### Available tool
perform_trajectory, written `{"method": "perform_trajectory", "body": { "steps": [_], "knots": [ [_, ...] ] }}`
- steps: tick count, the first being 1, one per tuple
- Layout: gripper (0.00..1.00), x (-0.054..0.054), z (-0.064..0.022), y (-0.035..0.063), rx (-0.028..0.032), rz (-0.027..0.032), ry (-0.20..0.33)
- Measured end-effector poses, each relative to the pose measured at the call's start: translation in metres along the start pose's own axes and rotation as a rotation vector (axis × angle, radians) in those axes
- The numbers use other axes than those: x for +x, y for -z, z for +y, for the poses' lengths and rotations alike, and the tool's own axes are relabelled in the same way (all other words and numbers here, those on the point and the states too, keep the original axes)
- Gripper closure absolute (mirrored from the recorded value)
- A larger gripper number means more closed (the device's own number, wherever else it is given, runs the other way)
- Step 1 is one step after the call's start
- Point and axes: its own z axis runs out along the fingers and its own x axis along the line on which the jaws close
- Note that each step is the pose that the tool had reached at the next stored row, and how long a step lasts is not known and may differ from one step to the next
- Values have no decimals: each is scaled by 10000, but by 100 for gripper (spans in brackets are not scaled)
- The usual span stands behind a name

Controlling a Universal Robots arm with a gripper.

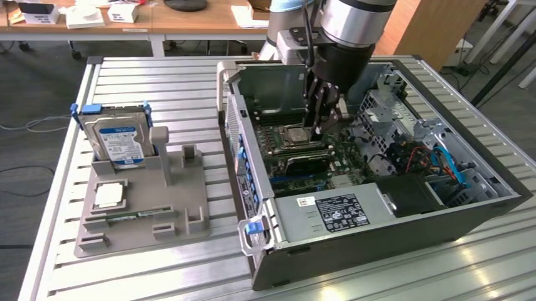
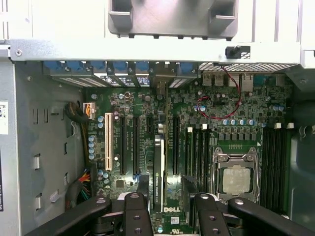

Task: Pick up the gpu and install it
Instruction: 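Press down on the gpu until it lock into place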

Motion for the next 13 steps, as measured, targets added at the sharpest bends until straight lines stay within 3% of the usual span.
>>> {"method": "perform_trajectory", "body": {
  "steps": [8, 11, 13],
  "knots": [
    [60, 0, 0, 4, 0, 1, 0],
    [67, 0, 0, 6, 0, 1, 0],
    [79, 0, 0, 6, 0, 0, 0]
  ]
}}
